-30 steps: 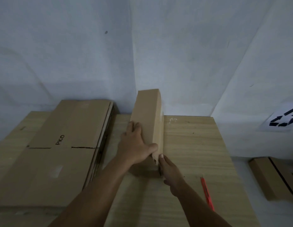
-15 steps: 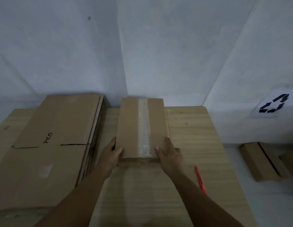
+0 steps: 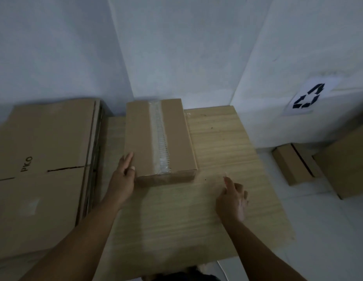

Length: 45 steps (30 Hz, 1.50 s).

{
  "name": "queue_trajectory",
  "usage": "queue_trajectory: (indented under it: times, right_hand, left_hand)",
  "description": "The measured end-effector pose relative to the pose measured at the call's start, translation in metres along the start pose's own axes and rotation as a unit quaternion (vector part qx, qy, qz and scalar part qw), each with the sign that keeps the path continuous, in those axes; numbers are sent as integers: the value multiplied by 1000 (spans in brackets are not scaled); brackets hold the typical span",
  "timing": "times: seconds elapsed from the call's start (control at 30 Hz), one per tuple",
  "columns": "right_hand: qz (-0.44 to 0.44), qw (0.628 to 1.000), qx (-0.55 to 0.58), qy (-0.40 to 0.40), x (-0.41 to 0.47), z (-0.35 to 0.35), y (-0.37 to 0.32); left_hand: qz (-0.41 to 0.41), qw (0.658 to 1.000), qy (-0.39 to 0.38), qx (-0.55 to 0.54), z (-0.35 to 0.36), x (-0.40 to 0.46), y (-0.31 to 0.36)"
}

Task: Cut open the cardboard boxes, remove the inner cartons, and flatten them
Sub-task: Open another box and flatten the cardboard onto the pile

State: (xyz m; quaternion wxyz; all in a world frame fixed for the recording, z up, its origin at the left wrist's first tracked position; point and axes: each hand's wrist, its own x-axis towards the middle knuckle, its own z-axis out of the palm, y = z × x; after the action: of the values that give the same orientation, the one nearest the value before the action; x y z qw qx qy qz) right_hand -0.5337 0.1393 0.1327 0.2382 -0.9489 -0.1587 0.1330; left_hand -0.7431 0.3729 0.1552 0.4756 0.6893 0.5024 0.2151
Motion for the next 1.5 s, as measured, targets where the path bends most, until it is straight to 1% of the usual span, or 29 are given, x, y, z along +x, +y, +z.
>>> queue_trajectory:
  times: [0.1,0.17,0.27,0.33,0.43,0.53,0.63,0.7,0.8,0.87,0.97,1.03,1.13,1.3,1.5]
  right_hand:
    - [44,997,-62,-9,-6,-4,22]
    - [53,996,-69,-26,-7,-4,30]
    - [51,997,-36,-40,-6,-3,30]
    - [37,999,9,-37,-5,-2,22]
    - [-23,996,88,-3,-7,1,5]
    - [-92,987,129,23,-16,2,-16]
    - [-201,967,149,48,-29,2,-37]
    - [-258,953,148,49,-34,8,-44]
    - [-300,946,125,27,-37,21,-51]
    - [-326,938,114,15,-39,28,-53]
    - [-371,925,68,49,-40,36,-54]
    - [-376,924,46,60,-40,36,-54]
    - [-366,929,21,56,-41,34,-53]
    - [-364,930,28,33,-42,33,-57]
    - [-374,926,20,43,-46,34,-61]
  left_hand:
    - [2,1000,-13,1,0,0,1]
    - [7,1000,-16,9,0,-1,1]
    - [14,999,-20,23,-2,-1,1]
    - [16,999,-35,39,-4,1,1]
    - [15,997,-53,56,-7,1,1]
    - [14,996,-61,55,-8,0,1]
    - [15,995,-75,56,-10,-3,1]
    - [33,995,-69,64,-12,-4,1]
    - [111,987,-22,116,-17,-6,0]
    - [153,974,-25,164,-18,-8,-2]
    - [165,965,-50,197,-19,-9,-10]
    - [165,961,-52,215,-20,-8,-14]
    - [161,958,-39,234,-18,-8,-11]
    - [158,954,-25,252,-12,-13,-5]
    - [156,954,-3,256,-7,-13,0]
